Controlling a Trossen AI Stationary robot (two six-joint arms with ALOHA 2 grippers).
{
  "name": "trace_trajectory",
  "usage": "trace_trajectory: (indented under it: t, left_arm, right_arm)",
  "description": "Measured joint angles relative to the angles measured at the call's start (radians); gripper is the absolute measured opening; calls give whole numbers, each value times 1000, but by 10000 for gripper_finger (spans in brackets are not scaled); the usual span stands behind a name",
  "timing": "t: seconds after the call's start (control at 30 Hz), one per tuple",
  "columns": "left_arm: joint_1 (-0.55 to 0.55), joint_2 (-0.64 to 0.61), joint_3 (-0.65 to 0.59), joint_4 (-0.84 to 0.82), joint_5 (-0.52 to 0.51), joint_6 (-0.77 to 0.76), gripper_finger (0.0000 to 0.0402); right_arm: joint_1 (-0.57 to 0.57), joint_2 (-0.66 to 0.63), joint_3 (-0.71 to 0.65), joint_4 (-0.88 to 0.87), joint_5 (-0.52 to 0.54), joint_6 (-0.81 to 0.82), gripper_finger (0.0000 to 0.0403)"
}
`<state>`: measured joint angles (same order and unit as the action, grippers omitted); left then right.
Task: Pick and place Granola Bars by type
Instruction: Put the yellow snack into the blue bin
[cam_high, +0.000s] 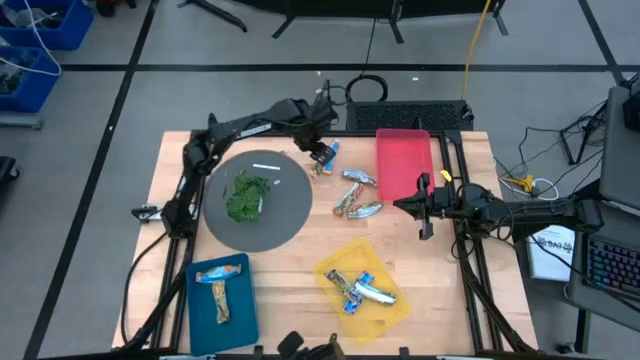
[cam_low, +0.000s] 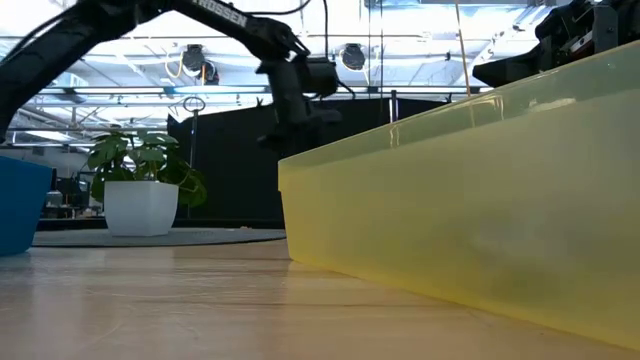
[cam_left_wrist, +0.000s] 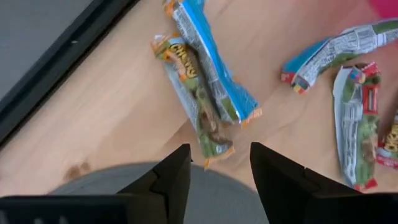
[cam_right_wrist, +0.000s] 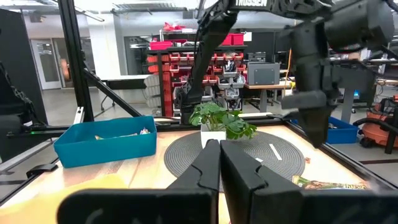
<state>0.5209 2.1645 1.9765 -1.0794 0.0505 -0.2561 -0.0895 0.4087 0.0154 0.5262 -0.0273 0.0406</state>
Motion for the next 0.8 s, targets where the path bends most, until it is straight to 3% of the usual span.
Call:
trace_trajectory:
  t: [0.23, 0.8]
  left_arm:
    - [-2, 57, 5, 58, 61, -38, 173]
    - [-22, 91, -41, 82, 9, -46, 173]
  right_arm:
    - [0, 0, 0, 0, 0, 0, 4]
    - [0, 0, 0, 0, 0, 0, 4]
